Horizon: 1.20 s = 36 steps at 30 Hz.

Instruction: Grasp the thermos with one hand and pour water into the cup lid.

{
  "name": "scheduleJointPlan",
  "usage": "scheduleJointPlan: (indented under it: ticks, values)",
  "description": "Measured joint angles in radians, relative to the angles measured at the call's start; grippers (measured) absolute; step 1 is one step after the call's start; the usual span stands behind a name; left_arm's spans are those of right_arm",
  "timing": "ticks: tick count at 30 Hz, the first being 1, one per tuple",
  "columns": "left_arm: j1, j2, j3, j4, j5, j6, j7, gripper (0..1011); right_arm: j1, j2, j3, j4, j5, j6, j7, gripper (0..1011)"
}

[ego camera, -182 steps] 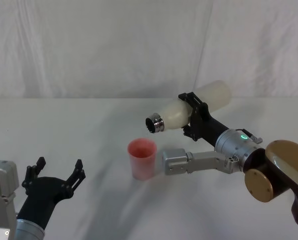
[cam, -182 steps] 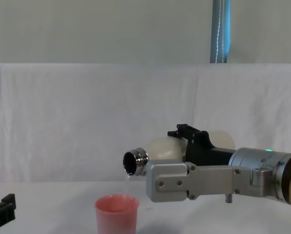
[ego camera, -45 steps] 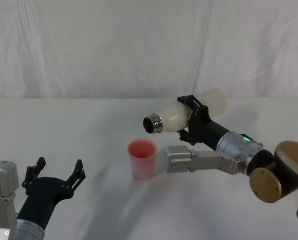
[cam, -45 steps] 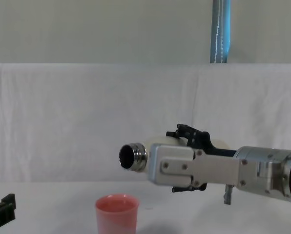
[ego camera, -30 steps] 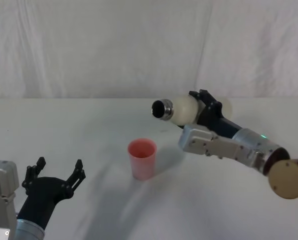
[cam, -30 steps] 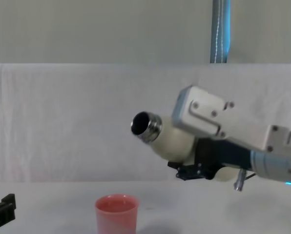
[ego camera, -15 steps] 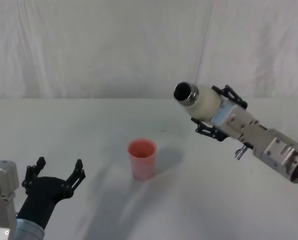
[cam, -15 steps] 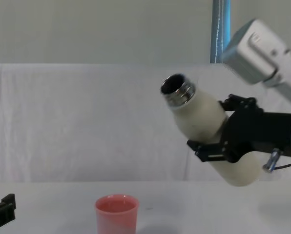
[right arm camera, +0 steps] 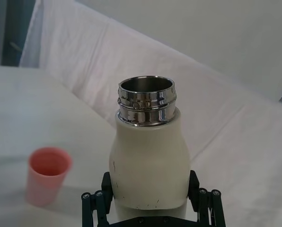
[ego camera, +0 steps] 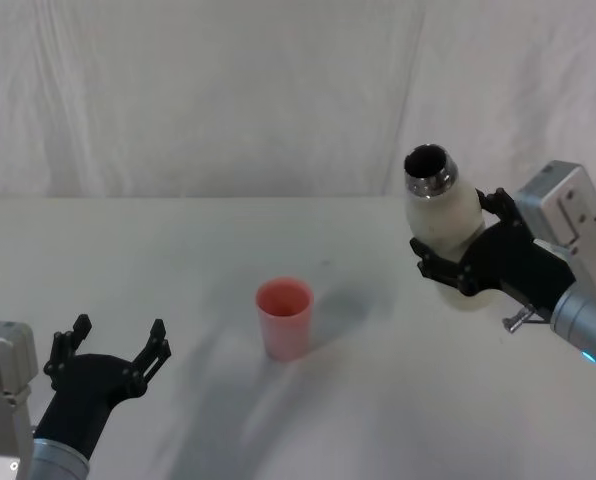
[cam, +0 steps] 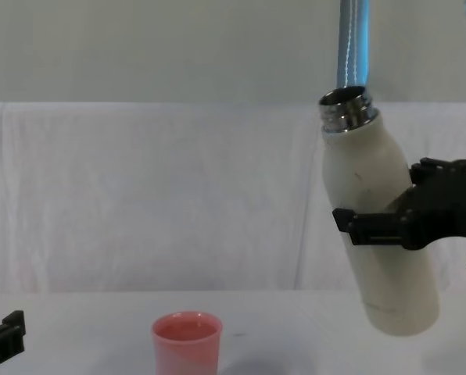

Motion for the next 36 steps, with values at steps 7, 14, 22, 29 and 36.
scheduleJointPlan:
  ticks: [7, 14, 22, 29, 36]
  values:
    - [0.000, 0.000, 0.000, 0.000, 0.000, 0.000, 0.000, 1001, -0.031, -0.016, 0.032, -0.025, 0.120, 0.062, 0.017, 955]
    - [0.000, 0.000, 0.000, 0.000, 0.000, 0.000, 0.000, 1001, -0.037, -0.046, 0.078, -0.033, 0.225, 0.159, 0.007, 955]
    - [0.000, 0.000, 0.000, 0.000, 0.000, 0.000, 0.000, 1001, -0.042, -0.076, 0.111, -0.032, 0.282, 0.225, -0.054, 955]
    - [0.000, 0.000, 0.000, 0.000, 0.000, 0.000, 0.000, 1001, -0.052, -0.106, 0.129, -0.017, 0.324, 0.236, -0.109, 955]
    - [0.000, 0.000, 0.000, 0.000, 0.000, 0.000, 0.000, 1001, -0.066, -0.136, 0.144, 0.001, 0.370, 0.193, -0.138, 953]
